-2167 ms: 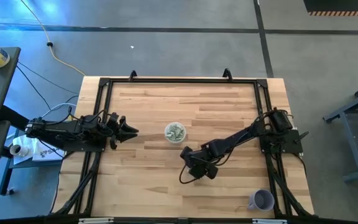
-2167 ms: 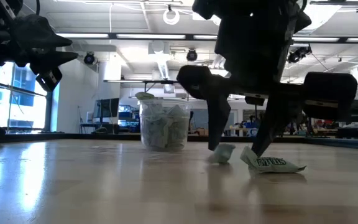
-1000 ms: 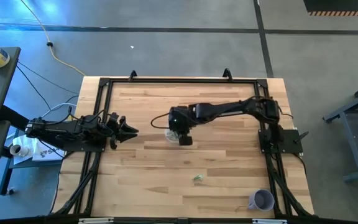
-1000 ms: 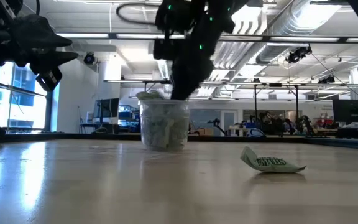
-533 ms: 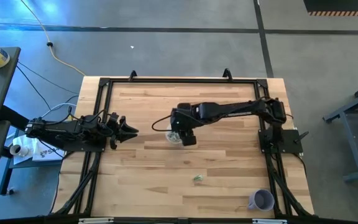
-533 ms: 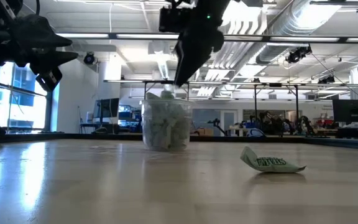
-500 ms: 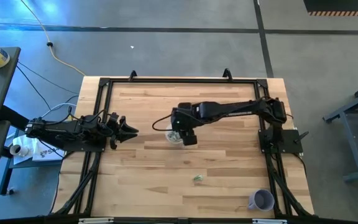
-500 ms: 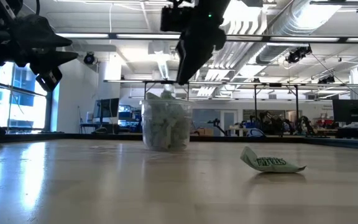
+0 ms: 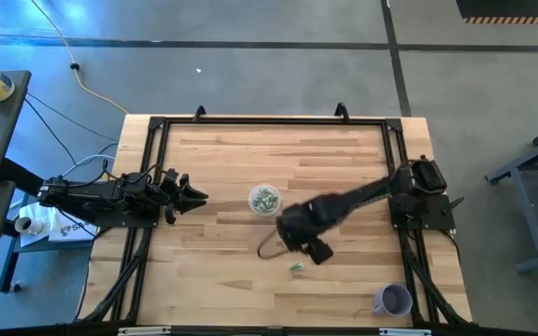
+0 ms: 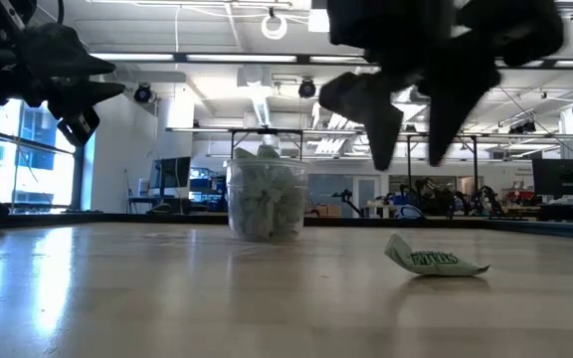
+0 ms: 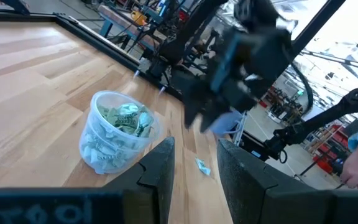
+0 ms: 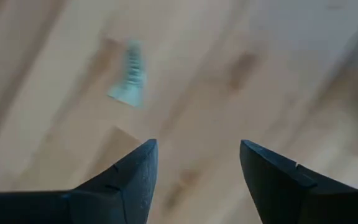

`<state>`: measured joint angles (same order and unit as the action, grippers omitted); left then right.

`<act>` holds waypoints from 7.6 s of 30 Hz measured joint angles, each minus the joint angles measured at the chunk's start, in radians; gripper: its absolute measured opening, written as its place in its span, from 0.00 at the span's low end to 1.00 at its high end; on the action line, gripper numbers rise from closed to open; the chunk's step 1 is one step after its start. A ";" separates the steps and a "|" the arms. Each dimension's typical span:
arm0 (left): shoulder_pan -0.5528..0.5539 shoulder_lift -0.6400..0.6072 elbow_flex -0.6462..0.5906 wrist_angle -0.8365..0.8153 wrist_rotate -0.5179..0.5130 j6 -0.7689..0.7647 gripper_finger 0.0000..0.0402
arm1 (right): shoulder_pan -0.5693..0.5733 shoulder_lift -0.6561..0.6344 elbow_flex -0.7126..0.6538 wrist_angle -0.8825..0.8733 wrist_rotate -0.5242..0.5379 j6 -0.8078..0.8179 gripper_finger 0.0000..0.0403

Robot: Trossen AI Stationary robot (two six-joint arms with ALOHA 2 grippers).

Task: Pick and place Stevia / Truvia into bins
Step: Put the white stevia packet into the transparent container, then return to Home Position

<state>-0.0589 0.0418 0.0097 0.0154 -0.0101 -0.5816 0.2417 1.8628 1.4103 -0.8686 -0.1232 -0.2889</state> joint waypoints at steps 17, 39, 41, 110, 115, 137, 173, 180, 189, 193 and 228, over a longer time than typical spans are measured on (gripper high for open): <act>0.000 0.000 0.000 0.000 0.000 0.000 0.39 | 0.197 0.003 -0.272 0.595 0.175 0.402 0.58; 0.000 0.000 0.000 0.000 0.000 0.000 0.39 | 0.218 -0.003 -0.481 0.751 0.178 0.470 0.33; 0.000 0.000 0.000 0.000 0.000 0.000 0.39 | 0.209 -0.004 -0.487 0.747 0.174 0.470 0.26; 0.000 0.000 0.000 0.000 0.000 0.000 0.39 | -0.234 -0.065 0.081 0.154 0.397 -0.095 0.35; 0.000 0.000 0.000 0.000 0.000 0.000 0.39 | -0.228 -0.279 0.070 0.041 0.349 0.135 0.37; 0.000 0.000 0.000 0.000 0.000 0.000 0.39 | -0.148 -1.304 -0.903 0.214 0.395 0.775 0.37; 0.000 0.000 0.000 0.000 0.000 0.000 0.39 | -0.216 -1.673 -1.391 0.877 0.176 0.576 0.38; 0.000 0.000 0.000 0.000 0.000 0.000 0.39 | -0.216 -1.673 -1.391 0.875 0.176 0.576 0.39; 0.000 0.000 0.000 0.000 0.000 0.000 0.39 | -0.216 -1.673 -1.391 0.874 0.176 0.576 0.38; 0.000 0.000 0.000 0.000 0.000 0.000 0.39 | -0.216 -1.673 -1.391 0.873 0.176 0.576 0.39; 0.000 0.000 0.000 0.000 0.000 0.000 0.39 | -0.216 -1.673 -1.392 0.873 0.176 0.576 0.40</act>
<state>-0.0593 0.0414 0.0097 0.0154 -0.0105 -0.5816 0.0257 0.1902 0.0185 0.0040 0.0525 0.2871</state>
